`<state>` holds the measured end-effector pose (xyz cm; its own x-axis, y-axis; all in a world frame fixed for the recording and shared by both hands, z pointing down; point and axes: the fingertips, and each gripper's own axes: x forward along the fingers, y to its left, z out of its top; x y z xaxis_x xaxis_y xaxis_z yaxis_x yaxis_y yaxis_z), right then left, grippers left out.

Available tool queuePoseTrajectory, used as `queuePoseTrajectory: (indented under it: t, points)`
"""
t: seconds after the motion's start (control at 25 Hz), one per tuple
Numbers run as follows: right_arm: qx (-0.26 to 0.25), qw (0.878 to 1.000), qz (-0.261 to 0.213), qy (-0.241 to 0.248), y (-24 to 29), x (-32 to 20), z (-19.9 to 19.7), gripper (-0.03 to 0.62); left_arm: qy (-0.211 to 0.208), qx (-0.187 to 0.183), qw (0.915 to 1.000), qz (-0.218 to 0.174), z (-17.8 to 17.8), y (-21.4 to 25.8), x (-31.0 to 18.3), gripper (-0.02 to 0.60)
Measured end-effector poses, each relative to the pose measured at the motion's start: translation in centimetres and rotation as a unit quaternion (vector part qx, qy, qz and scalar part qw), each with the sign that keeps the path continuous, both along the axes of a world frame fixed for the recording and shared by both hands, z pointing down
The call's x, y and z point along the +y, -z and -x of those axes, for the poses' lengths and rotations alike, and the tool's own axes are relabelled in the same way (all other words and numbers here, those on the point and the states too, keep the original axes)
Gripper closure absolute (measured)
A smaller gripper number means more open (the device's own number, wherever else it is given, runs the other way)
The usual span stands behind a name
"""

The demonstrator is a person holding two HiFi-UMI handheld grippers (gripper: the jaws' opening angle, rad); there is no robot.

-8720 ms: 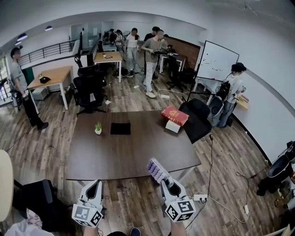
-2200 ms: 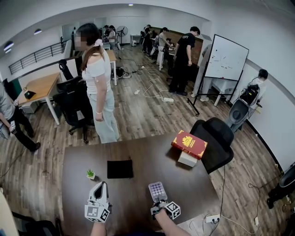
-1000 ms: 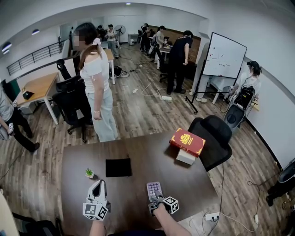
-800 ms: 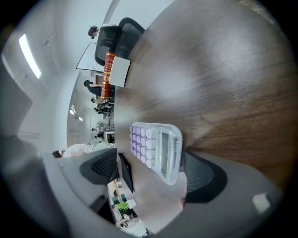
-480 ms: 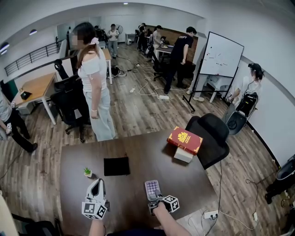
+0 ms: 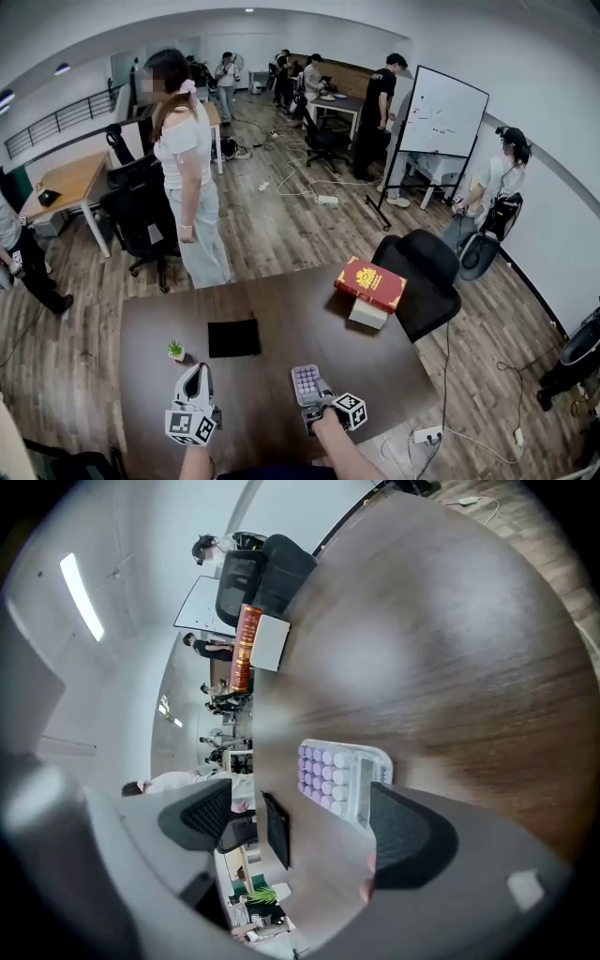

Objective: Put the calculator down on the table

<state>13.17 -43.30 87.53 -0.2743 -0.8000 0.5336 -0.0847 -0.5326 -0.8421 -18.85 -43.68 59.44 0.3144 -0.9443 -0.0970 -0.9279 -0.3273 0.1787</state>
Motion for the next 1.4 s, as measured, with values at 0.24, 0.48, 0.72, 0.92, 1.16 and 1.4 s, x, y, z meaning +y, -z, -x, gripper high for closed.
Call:
queuePoseTrajectory:
  t: [0.24,0.48,0.72,0.92,1.16,1.4]
  points:
    - [-0.019,0.995,-0.101,-0.010,5.2,-2.8,-0.6,0.123,0.000,0.003,1.0000,0.001,0.0,-0.3,0.2,0.585]
    - [-0.030,0.980,-0.195,-0.008,12.4,-4.6,-0.2,0.126,-0.007,-0.009,0.9999,0.000,-0.5,-0.1,0.2,0.584]
    - [-0.040,0.959,-0.279,-0.001,19.1,-5.7,-0.1,0.134,-0.007,-0.010,0.9999,-0.002,-0.5,0.3,0.2,0.584]
    - [-0.023,0.941,-0.338,0.012,23.6,-6.2,-0.2,0.141,-0.008,-0.009,0.9999,0.002,-0.6,0.1,0.1,0.584]
    - [-0.044,0.926,-0.374,0.021,26.0,-6.5,0.4,0.141,-0.011,-0.007,0.9999,0.000,-0.7,0.4,-0.1,0.584]
    - [-0.015,0.920,-0.391,0.038,27.2,-6.4,0.6,0.145,-0.007,-0.006,0.9999,0.004,-0.5,0.3,0.0,0.585]
